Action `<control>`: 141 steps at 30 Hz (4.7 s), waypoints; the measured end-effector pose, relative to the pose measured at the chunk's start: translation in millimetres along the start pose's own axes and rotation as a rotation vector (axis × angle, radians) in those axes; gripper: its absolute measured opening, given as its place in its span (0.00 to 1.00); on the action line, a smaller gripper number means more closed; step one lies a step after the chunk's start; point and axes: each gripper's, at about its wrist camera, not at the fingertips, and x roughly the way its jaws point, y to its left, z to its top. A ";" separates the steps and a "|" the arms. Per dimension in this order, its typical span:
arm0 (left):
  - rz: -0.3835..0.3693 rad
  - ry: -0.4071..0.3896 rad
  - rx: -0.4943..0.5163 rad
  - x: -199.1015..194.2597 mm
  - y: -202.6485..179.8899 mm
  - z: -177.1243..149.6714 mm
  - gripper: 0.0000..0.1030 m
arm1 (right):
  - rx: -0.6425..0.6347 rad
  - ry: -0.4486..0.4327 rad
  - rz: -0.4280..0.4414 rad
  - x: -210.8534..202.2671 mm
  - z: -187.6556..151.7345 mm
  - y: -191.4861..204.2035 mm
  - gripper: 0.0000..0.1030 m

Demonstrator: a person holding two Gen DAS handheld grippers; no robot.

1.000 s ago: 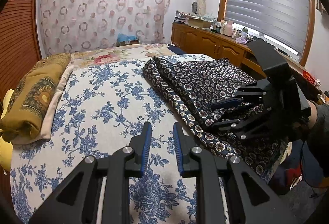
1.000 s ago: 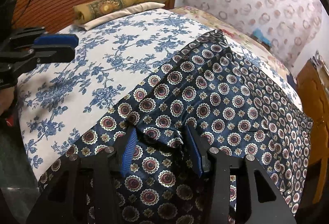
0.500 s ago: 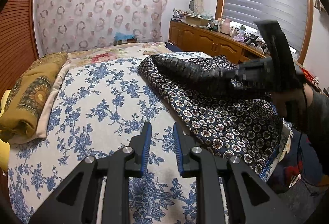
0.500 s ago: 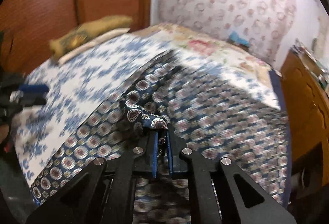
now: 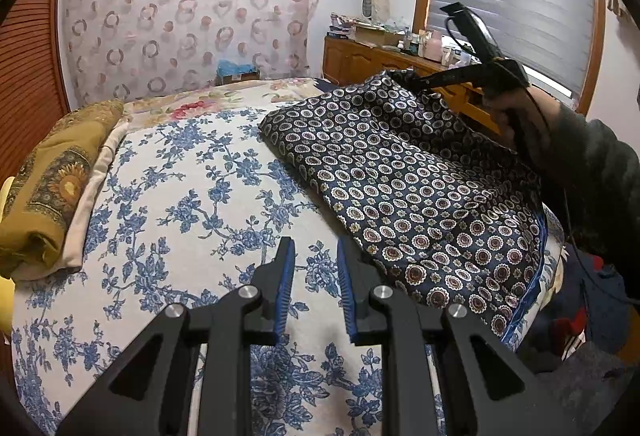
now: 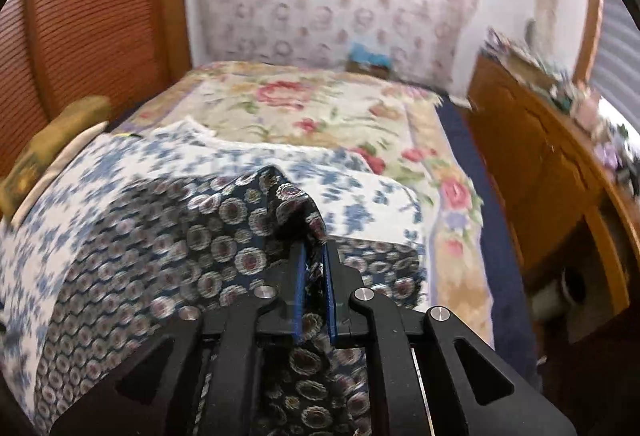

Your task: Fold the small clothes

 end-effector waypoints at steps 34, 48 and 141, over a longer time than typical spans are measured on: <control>-0.049 0.045 0.033 13.3 -18.2 -5.2 0.18 | 0.066 0.174 0.135 19.5 -54.8 -14.6 0.47; -0.082 0.063 0.047 17.4 -28.4 -7.9 0.18 | -0.014 0.045 0.037 -18.9 -51.8 -19.8 0.02; -0.241 0.092 0.026 60.3 -57.7 54.6 0.00 | -0.259 0.101 0.234 -133.7 -223.7 89.1 0.54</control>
